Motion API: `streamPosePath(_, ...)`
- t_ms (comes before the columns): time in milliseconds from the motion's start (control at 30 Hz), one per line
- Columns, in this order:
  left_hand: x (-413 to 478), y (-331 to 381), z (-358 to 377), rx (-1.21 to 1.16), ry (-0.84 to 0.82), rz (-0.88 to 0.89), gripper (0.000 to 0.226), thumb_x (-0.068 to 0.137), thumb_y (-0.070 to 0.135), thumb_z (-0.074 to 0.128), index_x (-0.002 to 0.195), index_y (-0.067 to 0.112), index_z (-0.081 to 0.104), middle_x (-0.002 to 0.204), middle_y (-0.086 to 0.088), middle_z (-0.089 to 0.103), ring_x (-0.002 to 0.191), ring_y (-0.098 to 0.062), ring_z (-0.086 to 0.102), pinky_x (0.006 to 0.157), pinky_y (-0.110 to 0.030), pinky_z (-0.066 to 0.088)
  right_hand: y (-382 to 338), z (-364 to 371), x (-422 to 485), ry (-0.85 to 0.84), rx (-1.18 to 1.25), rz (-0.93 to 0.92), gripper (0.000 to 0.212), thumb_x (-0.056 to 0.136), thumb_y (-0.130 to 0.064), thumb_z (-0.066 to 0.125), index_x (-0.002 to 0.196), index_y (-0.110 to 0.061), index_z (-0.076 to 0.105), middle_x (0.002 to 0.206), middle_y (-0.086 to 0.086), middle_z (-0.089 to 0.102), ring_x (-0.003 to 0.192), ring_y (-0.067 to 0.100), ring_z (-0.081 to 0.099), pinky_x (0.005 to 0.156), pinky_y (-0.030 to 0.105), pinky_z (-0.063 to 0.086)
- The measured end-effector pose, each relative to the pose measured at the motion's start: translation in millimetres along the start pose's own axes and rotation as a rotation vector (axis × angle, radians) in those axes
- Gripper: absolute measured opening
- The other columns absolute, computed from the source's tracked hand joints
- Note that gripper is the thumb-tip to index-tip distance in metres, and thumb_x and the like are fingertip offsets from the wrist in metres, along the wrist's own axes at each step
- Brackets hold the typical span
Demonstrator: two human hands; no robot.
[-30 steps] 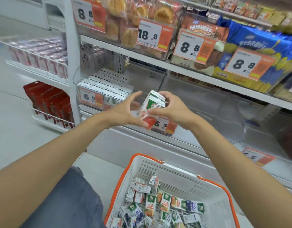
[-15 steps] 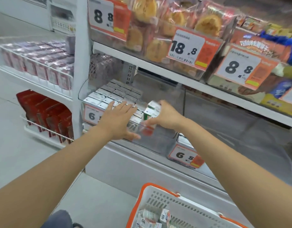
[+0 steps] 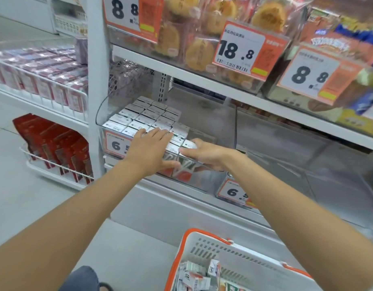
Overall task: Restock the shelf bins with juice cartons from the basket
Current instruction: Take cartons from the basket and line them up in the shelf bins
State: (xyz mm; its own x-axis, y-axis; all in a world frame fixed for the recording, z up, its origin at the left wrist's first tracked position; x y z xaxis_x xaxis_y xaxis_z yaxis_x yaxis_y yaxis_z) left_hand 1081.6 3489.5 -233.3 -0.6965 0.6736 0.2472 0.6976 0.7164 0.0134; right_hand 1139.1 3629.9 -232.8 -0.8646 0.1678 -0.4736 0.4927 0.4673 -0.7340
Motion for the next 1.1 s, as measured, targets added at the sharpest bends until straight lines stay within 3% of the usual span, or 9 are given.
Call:
streamPosePath(100, -6.2, 2.3, -5.7, -0.029, -0.068, -0.047, 0.097, 0.077, 0.071, 0.056, 0.152, 0.020, 0.020, 0.158, -0.002, 0.023, 0.148, -0.019, 0.015, 0.120, -0.051, 0.007, -9.7, -5.9, -12.6, 0.222, -0.244, -0.190, 0.076, 0.086, -0.049, 0.067, 0.146, -0.019, 0.032, 0.154, 0.004, 0.030, 0.138, 0.019, 0.036, 0.112, 0.031, 0.032)
streamPosePath(167, -14.9, 12.0, -19.1, -0.048, 0.009, -0.060, 0.083, 0.078, 0.054, 0.070, 0.144, 0.021, 0.034, 0.150, -0.006, 0.036, 0.141, -0.023, 0.027, 0.115, -0.047, 0.015, -15.2, -9.0, -33.7, 0.386, -0.221, -0.375, 0.060, 0.086, -0.037, 0.071, 0.137, -0.019, 0.045, 0.146, 0.004, 0.037, 0.132, 0.018, 0.040, 0.108, 0.026, 0.033)
streamPosePath(267, -34.3, 39.6, -43.7, -0.095, 0.207, -0.052, 0.037, 0.073, 0.021, 0.073, 0.104, 0.019, 0.052, 0.110, -0.005, 0.055, 0.106, -0.028, 0.047, 0.086, -0.040, 0.034, -1.9, -8.7, -74.3, 0.570, -0.225, -0.581, 0.038, 0.082, -0.013, 0.071, 0.118, -0.015, 0.061, 0.117, 0.003, 0.053, 0.093, 0.011, 0.056, 0.092, 0.015, 0.042)
streamPosePath(333, -48.6, 64.9, -39.2, -0.223, 0.148, -0.046, 0.029, 0.072, 0.015, 0.070, 0.089, 0.021, 0.047, 0.095, -0.003, 0.055, 0.093, -0.028, 0.050, 0.074, -0.038, 0.039, 24.3, -3.6, -98.8, 0.608, -0.229, -0.628, 0.029, 0.078, -0.005, 0.068, 0.105, -0.014, 0.067, 0.100, 0.001, 0.056, 0.068, 0.007, 0.052, 0.074, 0.008, 0.040)
streamPosePath(533, -114.1, 179.6, 74.1, -0.556, -0.455, -0.010, 0.027, 0.076, 0.018, 0.071, 0.090, 0.022, 0.048, 0.098, 0.000, 0.059, 0.094, -0.024, 0.056, 0.081, -0.038, 0.048, 218.9, 27.2, -122.6, 0.307, -0.268, -0.198, 0.027, 0.086, -0.010, 0.064, 0.113, -0.012, 0.065, 0.105, 0.000, 0.060, 0.081, 0.017, 0.056, 0.075, 0.026, 0.043)
streamPosePath(767, -186.0, 242.1, 197.4, -0.746, -0.772, -0.148, 0.028, 0.082, 0.010, 0.072, 0.104, 0.015, 0.057, 0.103, -0.003, 0.056, 0.087, -0.016, 0.053, 0.080, -0.031, 0.049, 460.1, 56.9, -151.5, 0.082, -0.029, 0.301, 0.031, 0.088, -0.011, 0.069, 0.118, -0.009, 0.062, 0.114, 0.004, 0.059, 0.093, 0.017, 0.058, 0.078, 0.027, 0.050)
streamPosePath(933, -204.6, 251.7, 241.6, -0.705, -0.916, -0.195, 0.025, 0.083, 0.008, 0.068, 0.106, 0.014, 0.060, 0.101, -0.002, 0.057, 0.084, -0.017, 0.055, 0.081, -0.038, 0.053, 515.9, 101.2, -136.0, -0.074, 0.075, 0.381, 0.058, 0.093, -0.016, 0.064, 0.146, -0.010, 0.040, 0.152, 0.006, 0.038, 0.138, 0.025, 0.039, 0.112, 0.036, 0.035)
streamPosePath(1000, -206.9, 256.7, 253.2, -0.665, -0.943, -0.188, 0.028, 0.083, 0.011, 0.068, 0.109, 0.015, 0.059, 0.107, -0.002, 0.059, 0.089, -0.017, 0.056, 0.084, -0.035, 0.052, 524.7, 120.6, -124.3, -0.084, 0.110, 0.398, 0.066, 0.093, -0.018, 0.064, 0.150, -0.010, 0.032, 0.155, 0.006, 0.033, 0.140, 0.025, 0.036, 0.110, 0.032, 0.034)
streamPosePath(1100, -210.2, 266.6, 266.3, -0.707, -0.975, -0.220, 0.032, 0.084, 0.015, 0.071, 0.112, 0.016, 0.056, 0.105, 0.002, 0.056, 0.091, -0.014, 0.054, 0.078, -0.023, 0.046, 536.0, 135.2, -111.1, -0.016, 0.031, 0.398, 0.055, 0.089, -0.017, 0.070, 0.138, -0.008, 0.047, 0.136, 0.006, 0.052, 0.118, 0.021, 0.053, 0.090, 0.022, 0.041)
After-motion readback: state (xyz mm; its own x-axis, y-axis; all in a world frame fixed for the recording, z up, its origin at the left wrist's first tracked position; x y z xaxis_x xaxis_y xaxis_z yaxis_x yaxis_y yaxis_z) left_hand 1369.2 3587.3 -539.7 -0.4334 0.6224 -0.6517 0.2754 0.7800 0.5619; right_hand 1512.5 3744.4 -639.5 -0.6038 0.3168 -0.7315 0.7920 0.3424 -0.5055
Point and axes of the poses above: each hand's wrist, its own x-axis towards the middle knuckle, its own z-axis out of the palm, y = z × x, the point moved 6 cm from there along x, towards the middle knuckle
